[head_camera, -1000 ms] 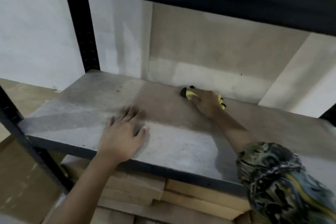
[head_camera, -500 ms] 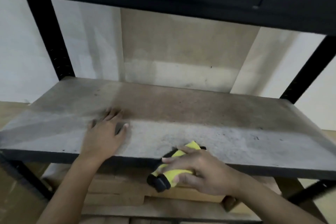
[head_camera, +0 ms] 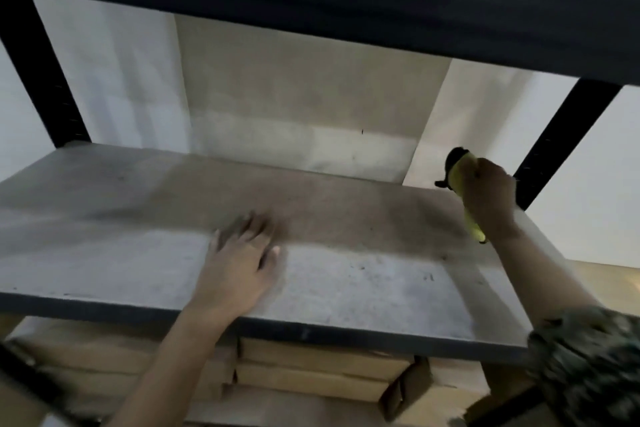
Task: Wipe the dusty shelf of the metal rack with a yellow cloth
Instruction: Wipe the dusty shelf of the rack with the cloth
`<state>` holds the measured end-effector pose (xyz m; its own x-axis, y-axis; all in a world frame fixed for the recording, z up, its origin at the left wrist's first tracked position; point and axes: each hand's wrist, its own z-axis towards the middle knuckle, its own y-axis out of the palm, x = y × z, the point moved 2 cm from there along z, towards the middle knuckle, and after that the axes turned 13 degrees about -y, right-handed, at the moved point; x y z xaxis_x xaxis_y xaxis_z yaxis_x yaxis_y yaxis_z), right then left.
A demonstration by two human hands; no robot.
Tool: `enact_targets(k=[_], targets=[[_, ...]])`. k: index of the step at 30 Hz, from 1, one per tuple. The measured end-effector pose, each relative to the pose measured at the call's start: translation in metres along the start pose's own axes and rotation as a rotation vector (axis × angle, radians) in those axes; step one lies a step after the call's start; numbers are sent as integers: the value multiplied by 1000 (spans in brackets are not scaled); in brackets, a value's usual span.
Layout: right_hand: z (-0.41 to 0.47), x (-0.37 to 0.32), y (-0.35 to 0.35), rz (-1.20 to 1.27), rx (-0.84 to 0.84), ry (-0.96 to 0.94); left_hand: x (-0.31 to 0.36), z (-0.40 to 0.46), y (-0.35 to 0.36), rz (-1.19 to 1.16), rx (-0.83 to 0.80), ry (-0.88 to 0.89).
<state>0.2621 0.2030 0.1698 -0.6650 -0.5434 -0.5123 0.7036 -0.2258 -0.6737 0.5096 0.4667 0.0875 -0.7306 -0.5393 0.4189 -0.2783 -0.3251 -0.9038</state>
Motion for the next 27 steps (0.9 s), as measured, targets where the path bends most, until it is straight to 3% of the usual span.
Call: enact_targets(k=[3,5,12,19,27], targets=[[6,17,36,-71,-133,63,-3,4,3,-15,22,-45],[8,12,69,-136,-228,8,-2,4,3,-7,32,-41],[-2,-93,144,-46,-479,-410,-15,13,-5,-37,0,40],[-49,-110,128,71,-679,-676,-18,11,-2,-35,3,58],[-146,-117,61,422,-957,-767,-20,13,-1,-15,34,74]])
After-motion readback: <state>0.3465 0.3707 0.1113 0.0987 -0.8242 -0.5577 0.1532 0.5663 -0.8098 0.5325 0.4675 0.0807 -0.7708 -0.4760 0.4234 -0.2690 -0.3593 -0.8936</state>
